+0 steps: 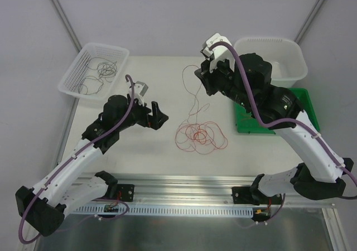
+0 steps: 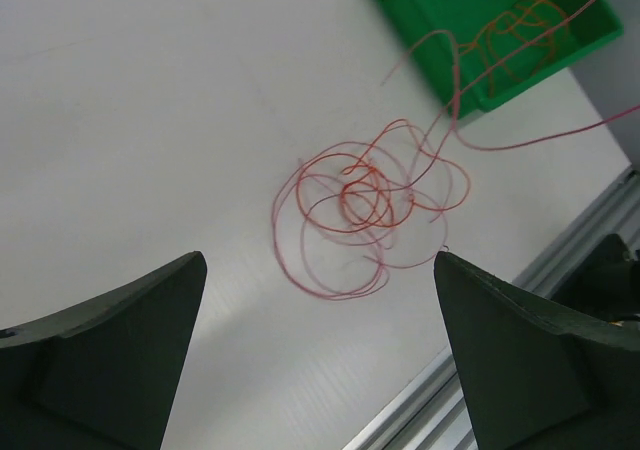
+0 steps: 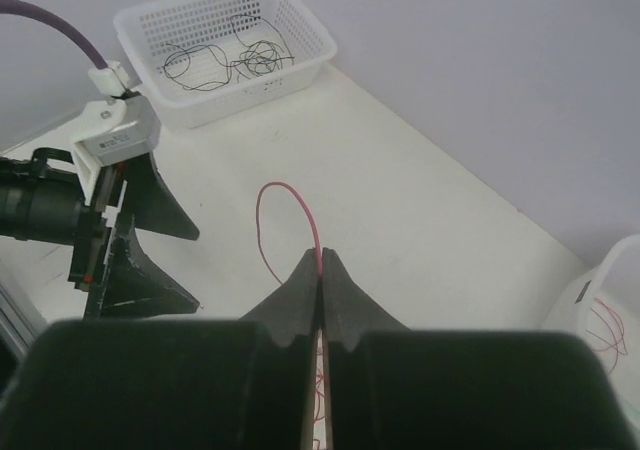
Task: Untangle the cables
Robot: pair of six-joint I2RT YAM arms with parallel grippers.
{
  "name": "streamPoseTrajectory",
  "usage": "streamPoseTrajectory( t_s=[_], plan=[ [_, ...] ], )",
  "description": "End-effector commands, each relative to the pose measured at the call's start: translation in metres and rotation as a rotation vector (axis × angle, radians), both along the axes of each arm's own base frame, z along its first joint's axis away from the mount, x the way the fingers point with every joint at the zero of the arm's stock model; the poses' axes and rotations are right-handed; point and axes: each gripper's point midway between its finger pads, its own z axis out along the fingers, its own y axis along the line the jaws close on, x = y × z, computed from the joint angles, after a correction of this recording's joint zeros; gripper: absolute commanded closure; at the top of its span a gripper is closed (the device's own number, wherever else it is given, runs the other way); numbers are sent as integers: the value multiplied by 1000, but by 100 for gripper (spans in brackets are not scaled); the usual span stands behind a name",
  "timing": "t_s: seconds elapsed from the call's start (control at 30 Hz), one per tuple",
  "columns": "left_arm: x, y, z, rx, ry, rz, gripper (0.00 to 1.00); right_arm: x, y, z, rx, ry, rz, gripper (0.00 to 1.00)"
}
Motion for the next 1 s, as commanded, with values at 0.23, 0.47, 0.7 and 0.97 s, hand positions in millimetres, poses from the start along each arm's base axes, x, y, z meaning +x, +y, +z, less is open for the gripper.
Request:
streamPoseTrajectory(
  t_s=[0.23, 0.47, 0.7, 0.97],
  plan=[
    [-5, -97, 10, -184, -120, -243, 2, -14, 5, 16, 62, 2, 77, 99],
    [19, -141, -48, -101, -66, -207, 5, -22, 4, 29, 105, 6, 104, 99],
    [42, -152, -116, -35, 69, -78, 29, -28, -13, 42, 117, -16, 77, 99],
    [28, -81, -188, 105, 238, 207, 68, -17, -60, 57, 97, -70, -80, 99]
  ],
)
